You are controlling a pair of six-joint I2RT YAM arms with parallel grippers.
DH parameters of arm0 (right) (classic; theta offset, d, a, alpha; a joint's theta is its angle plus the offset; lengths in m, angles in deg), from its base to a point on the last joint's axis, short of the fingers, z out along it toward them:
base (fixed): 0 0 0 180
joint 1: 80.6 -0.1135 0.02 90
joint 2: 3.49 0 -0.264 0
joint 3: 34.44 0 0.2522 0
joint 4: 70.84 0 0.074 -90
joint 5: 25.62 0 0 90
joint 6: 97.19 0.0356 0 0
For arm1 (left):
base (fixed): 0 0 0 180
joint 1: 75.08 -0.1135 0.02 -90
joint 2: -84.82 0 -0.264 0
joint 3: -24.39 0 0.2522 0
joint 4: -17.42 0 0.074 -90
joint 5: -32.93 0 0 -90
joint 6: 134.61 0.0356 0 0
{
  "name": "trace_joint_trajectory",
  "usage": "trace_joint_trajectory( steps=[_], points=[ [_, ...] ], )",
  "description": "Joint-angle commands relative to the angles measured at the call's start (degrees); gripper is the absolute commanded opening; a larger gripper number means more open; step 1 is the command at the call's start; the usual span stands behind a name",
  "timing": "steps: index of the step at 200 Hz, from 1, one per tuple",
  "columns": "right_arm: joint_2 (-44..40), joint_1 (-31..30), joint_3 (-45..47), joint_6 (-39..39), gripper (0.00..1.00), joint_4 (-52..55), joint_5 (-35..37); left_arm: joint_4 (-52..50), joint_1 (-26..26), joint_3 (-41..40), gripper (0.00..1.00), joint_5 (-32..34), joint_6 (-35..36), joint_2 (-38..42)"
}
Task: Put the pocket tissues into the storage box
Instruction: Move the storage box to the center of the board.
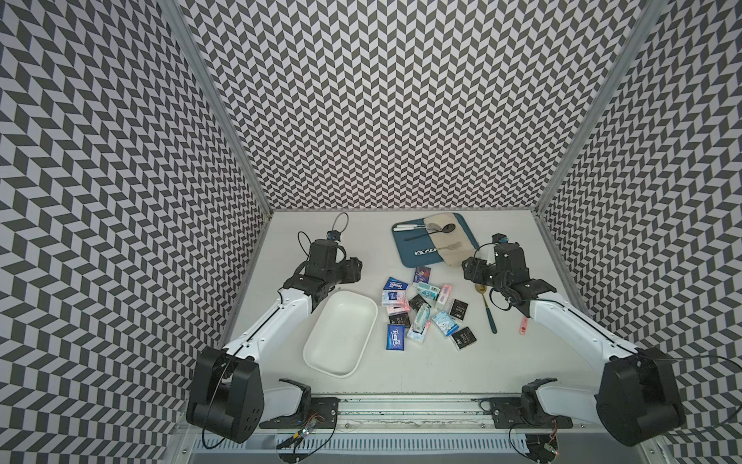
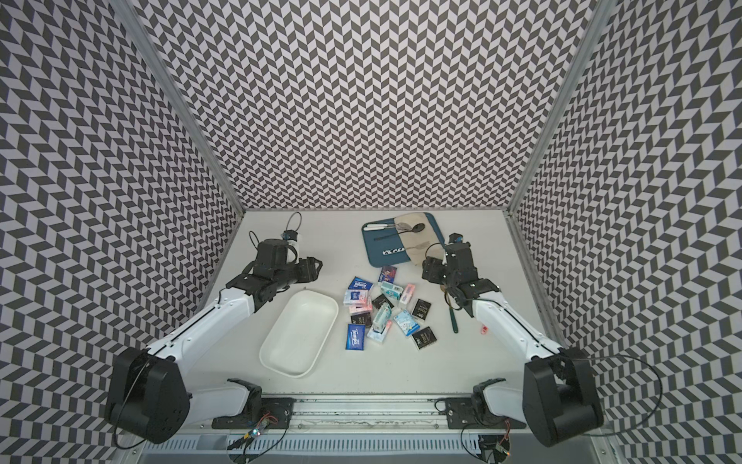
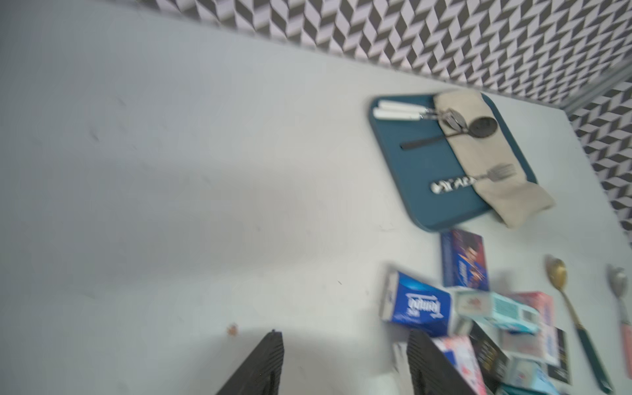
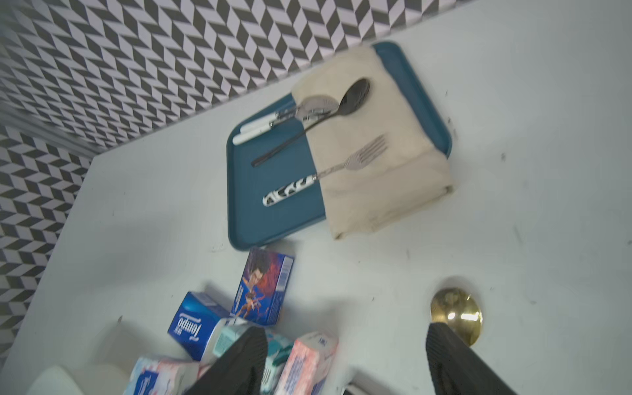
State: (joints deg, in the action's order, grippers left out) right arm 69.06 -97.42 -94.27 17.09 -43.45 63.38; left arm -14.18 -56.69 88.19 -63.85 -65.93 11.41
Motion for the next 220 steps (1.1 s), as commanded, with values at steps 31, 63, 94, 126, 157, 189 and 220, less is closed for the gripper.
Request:
trace_joint_trajectory(
  steps=[31, 63, 94, 126, 157, 189, 220],
  points=[
    [-4.2, -2.1, -0.4, 1.0, 0.71, 5.7, -3.0, -6.8, 1.2, -7.1, 0.0, -7.3, -7.9, 0.4],
    [-3.3, -2.2, -3.0, 0.1, 0.71, 6.6, -2.4, -7.1, 3.3, -5.7, 0.0, -11.9, -7.9, -4.1],
    [-2.3, -2.2, -3.9, -0.1, 0.71, 7.0, -2.3, -3.1, 4.9, -4.6, 0.0, -16.6, -10.5, -7.7],
    [-1.9, -2.2, -3.8, 0.2, 0.71, 7.1, -2.2, 3.9, 5.6, -3.8, 0.01, -19.5, -15.0, -12.0],
    [-0.9, -2.9, -4.2, -0.3, 0.71, 6.6, -4.2, 8.6, 5.6, 0.0, 0.01, -17.6, -18.5, -15.8],
    [2.2, -5.0, -4.8, -0.4, 0.71, 6.1, -7.2, 14.4, 5.5, 3.0, 0.03, -12.0, -22.3, -18.4],
    [5.3, -8.0, -6.5, -0.1, 0.71, 6.4, -10.6, 16.2, 4.7, 5.6, 0.03, -5.8, -23.9, -20.3]
  ],
)
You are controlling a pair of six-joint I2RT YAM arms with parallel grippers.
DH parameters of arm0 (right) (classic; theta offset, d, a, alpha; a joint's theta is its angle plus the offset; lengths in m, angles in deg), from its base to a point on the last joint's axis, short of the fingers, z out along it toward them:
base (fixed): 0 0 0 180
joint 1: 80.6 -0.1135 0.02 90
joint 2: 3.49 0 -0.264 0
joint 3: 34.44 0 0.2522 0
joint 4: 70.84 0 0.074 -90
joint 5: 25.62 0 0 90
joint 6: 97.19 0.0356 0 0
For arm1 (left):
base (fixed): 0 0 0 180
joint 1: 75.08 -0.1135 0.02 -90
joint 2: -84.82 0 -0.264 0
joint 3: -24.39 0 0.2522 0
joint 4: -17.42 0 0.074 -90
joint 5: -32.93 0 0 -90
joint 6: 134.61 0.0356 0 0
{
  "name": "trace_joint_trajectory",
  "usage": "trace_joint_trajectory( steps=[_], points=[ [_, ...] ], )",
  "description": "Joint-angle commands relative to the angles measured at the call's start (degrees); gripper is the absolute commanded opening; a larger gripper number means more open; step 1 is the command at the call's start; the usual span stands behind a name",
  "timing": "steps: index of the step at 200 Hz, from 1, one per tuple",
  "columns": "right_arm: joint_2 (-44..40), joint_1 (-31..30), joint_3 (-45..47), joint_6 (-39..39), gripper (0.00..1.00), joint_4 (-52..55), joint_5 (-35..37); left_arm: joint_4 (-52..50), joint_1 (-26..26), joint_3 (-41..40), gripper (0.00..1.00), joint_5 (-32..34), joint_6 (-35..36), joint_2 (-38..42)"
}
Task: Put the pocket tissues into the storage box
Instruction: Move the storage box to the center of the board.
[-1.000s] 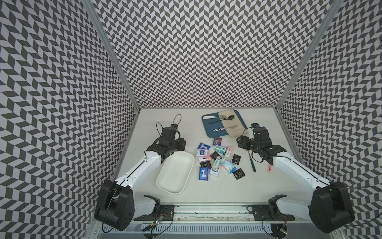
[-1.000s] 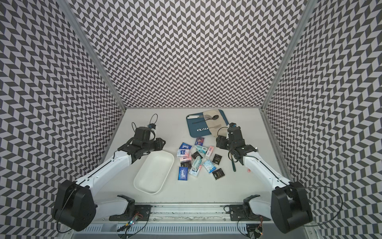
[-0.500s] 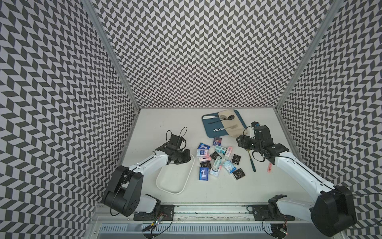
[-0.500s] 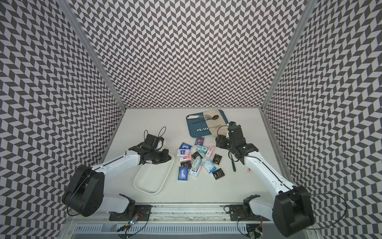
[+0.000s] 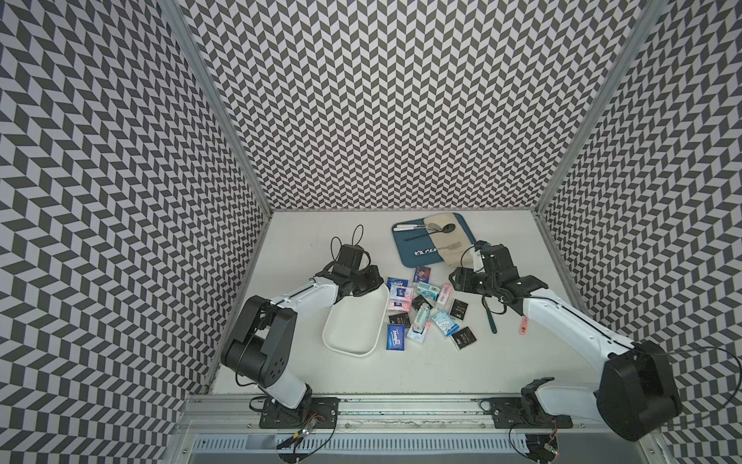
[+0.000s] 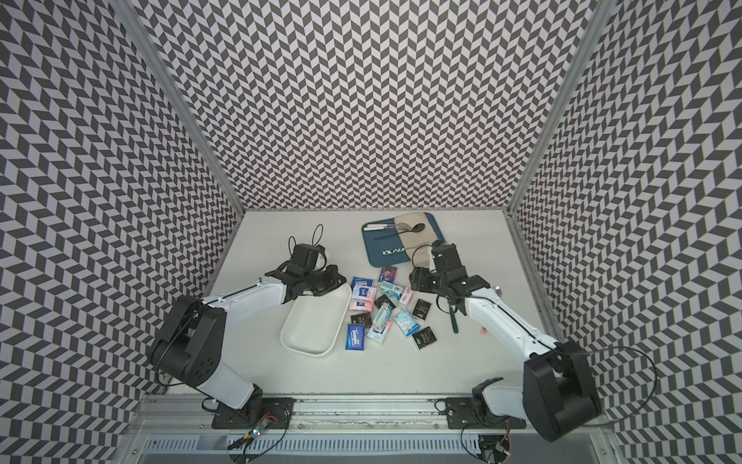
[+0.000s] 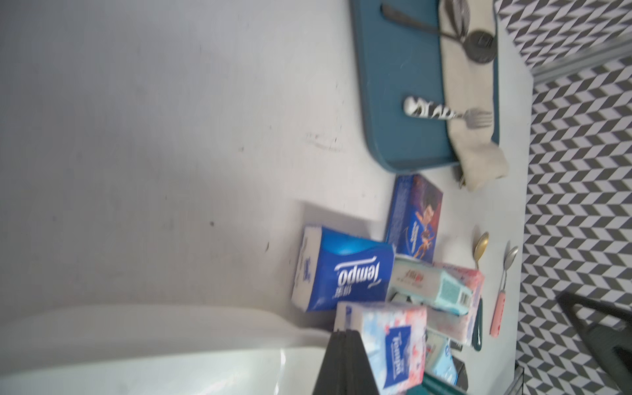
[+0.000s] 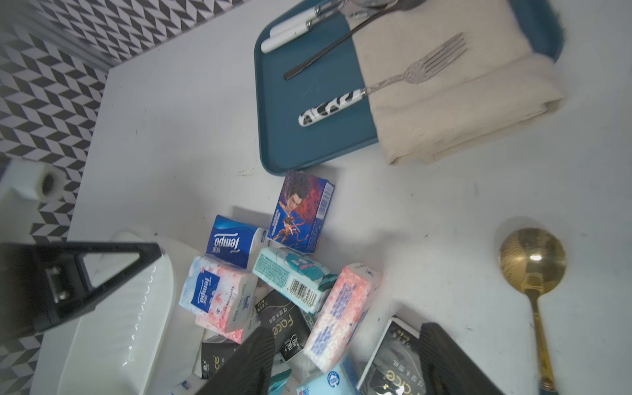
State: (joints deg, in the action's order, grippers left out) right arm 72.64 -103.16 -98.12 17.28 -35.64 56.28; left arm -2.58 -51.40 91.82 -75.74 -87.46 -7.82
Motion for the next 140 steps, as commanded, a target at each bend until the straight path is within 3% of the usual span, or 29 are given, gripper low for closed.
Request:
trace_joint_trajectory(
  steps=[1, 37, 90, 140],
  points=[
    [1.8, -2.3, -2.7, -0.3, 0.71, -1.4, -3.6, 4.6, -0.6, 2.0, 0.03, 6.2, -2.4, -1.0],
    [5.8, -8.5, -4.7, -1.8, 0.72, -2.4, -5.7, 4.7, -3.9, 1.0, 0.04, 8.6, -1.4, -1.3],
    [15.3, -11.1, -13.3, -16.7, 0.73, -2.1, -13.7, 1.3, -9.5, -1.1, 0.09, 7.9, 3.6, 3.9],
    [27.5, -11.4, -23.5, -23.9, 0.85, -0.1, -21.2, -8.6, -11.6, -1.7, 0.36, 9.6, 11.9, 11.7]
  ],
)
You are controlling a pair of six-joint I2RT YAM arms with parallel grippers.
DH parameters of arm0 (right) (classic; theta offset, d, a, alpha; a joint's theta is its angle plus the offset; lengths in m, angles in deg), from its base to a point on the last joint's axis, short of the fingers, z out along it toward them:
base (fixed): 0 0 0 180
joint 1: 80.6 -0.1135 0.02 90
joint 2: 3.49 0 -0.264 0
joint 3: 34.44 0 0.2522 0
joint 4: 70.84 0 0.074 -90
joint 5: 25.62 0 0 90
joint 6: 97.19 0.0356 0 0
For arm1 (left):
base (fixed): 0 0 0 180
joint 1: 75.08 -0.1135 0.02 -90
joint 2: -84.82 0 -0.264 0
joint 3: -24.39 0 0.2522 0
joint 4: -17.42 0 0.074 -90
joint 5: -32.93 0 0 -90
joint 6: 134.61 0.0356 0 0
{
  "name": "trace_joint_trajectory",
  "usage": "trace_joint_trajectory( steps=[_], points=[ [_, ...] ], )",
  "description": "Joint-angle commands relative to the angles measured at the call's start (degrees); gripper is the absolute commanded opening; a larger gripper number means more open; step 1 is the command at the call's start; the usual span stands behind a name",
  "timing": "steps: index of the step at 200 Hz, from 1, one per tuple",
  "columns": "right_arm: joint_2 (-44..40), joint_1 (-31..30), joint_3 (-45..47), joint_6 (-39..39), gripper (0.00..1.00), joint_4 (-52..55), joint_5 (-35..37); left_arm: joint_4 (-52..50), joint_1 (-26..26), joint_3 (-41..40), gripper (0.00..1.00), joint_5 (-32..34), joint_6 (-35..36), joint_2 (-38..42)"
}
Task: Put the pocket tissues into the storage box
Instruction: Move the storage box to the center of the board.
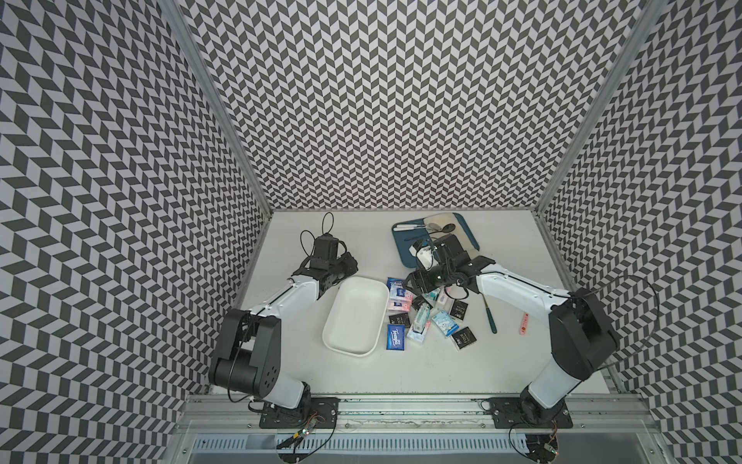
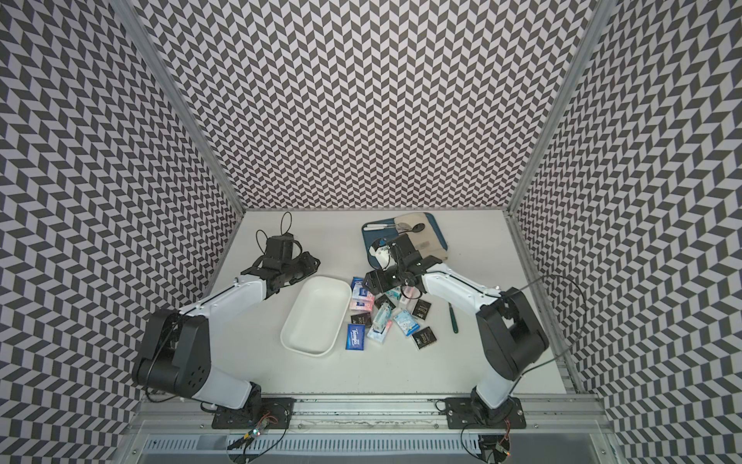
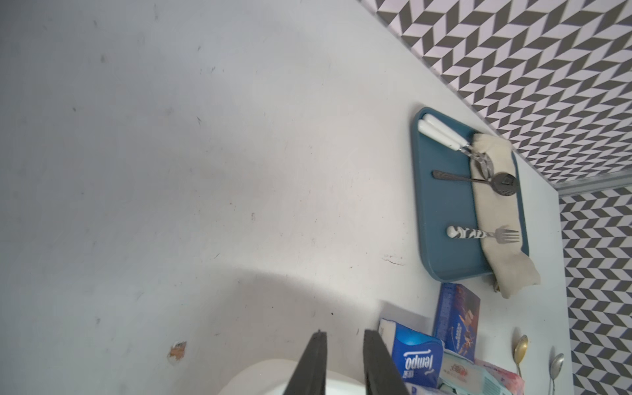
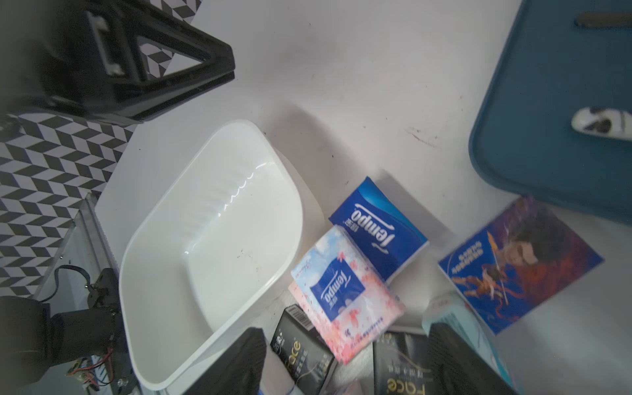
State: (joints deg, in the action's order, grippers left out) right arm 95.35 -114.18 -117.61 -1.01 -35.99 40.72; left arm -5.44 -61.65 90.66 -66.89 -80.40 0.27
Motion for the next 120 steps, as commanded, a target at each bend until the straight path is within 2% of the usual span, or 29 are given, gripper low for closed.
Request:
trace_joint_trajectory(
  steps=[1, 21, 40, 74, 120],
  points=[
    [5.0, -0.5, -4.2, -5.6, 0.85, 0.3, -5.8, -5.8, -1.4, -0.7, 0.37, 0.7, 4.9, 3.7],
    [8.9, -1.5, -7.2, -6.2, 0.86, 1.1, -6.6, -7.2, -3.6, -4.2, 0.56, -1.4, 4.4, 6.7],
    [11.1, -2.3, -8.4, -6.2, 0.85, 1.3, -7.1, -7.7, -5.7, -8.0, 0.61, -4.6, 3.5, 9.2],
    [11.7, -2.9, -7.0, -5.5, 0.85, 1.4, -5.9, -9.3, -8.4, -12.5, 0.64, -8.6, 3.2, 12.2],
    [6.8, -3.0, -1.6, -3.7, 0.85, 1.2, -4.6, -13.4, -8.7, -14.9, 0.65, -17.1, 3.0, 15.1]
  ],
)
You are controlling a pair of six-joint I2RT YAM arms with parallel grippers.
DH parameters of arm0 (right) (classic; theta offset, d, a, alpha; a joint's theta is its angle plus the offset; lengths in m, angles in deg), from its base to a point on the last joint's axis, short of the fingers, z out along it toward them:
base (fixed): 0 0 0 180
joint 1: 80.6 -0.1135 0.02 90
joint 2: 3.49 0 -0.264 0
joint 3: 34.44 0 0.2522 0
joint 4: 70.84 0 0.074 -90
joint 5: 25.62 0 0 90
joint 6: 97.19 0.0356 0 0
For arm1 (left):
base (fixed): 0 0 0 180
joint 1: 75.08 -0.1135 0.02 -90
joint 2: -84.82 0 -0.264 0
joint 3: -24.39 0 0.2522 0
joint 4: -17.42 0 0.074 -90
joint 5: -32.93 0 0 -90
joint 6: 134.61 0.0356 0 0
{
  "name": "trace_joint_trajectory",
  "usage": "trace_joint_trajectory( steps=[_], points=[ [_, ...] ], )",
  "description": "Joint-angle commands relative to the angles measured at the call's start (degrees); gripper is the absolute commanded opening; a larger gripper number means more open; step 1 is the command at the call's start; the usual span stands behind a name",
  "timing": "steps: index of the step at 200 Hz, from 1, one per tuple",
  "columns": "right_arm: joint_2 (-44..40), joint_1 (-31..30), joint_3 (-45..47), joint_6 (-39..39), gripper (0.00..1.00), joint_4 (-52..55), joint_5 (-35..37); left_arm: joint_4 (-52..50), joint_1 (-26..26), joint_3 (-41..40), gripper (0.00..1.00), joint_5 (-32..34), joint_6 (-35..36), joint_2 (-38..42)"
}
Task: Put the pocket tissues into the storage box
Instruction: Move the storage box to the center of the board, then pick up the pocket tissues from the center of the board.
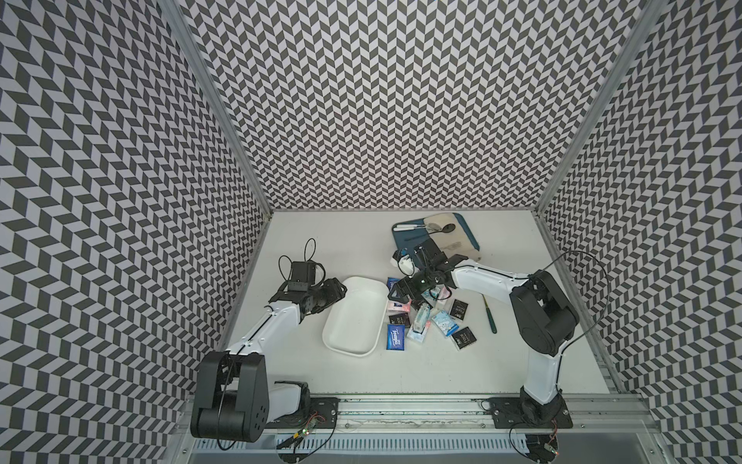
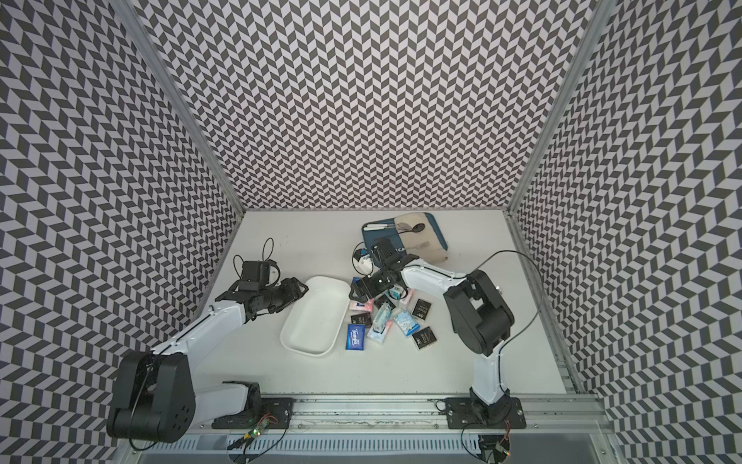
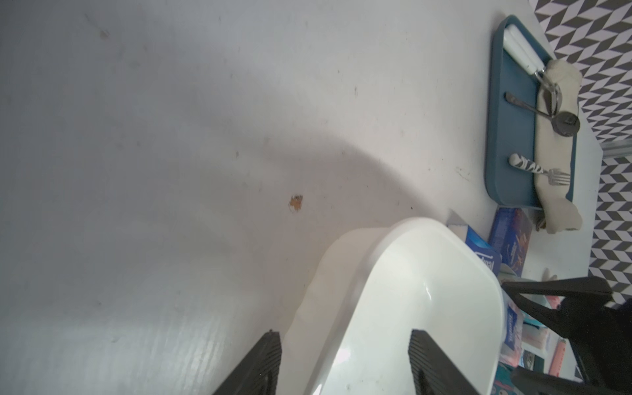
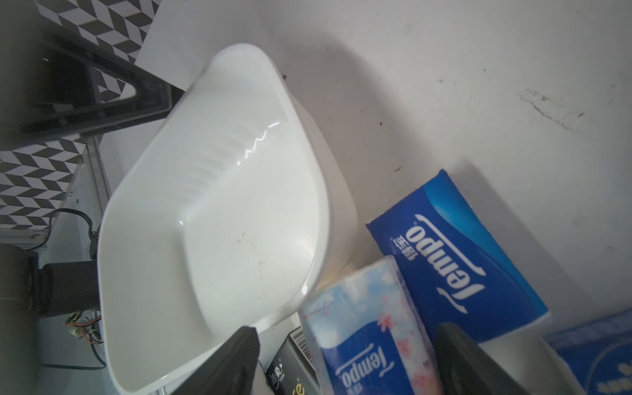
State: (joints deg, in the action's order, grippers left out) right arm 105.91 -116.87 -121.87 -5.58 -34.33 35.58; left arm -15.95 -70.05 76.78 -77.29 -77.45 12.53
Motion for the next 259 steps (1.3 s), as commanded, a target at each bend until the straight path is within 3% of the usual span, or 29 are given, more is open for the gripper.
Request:
trace_joint_trajectory(
  steps=[1, 59, 71, 162, 183, 232, 246, 259],
  points=[
    [-3.8, -0.3, 2.7, 1.0, 0.86, -0.5, 0.5, -3.0, -0.3, -1.1, 0.65, -6.8, 0.1, 3.0],
    [-6.8, -0.8, 7.7, 5.2, 0.81, -3.4, -0.5, -3.8, -0.2, -5.1, 0.65, -12.1, -3.8, 7.6],
    [-6.3, -0.8, 7.1, 6.0, 0.76, -3.4, -0.1, -3.4, -0.2, -5.6, 0.65, -12.2, -4.0, 7.7],
    [-1.6, -0.5, 5.0, 13.2, 0.47, -5.6, 1.9, -0.5, -1.5, -1.0, 0.65, -4.8, 0.4, 3.3],
    [-0.7, -0.5, 5.4, 14.5, 0.46, -6.6, 0.8, 0.7, -2.3, -0.9, 0.65, -4.1, 0.9, 2.7],
    [-0.8, 0.7, 5.5, 17.6, 0.25, -7.0, 1.3, 7.0, -6.7, -0.6, 0.65, -4.5, -1.9, 0.2],
    [-2.2, 1.5, 5.5, 18.8, 0.15, -6.3, 2.5, 9.3, -7.1, -0.3, 0.65, -4.5, -2.9, -0.4],
    [-4.2, 2.2, 5.9, 20.2, 0.12, -6.2, 3.3, 10.8, -7.3, 0.3, 0.65, -4.0, -3.3, -1.2]
  ],
)
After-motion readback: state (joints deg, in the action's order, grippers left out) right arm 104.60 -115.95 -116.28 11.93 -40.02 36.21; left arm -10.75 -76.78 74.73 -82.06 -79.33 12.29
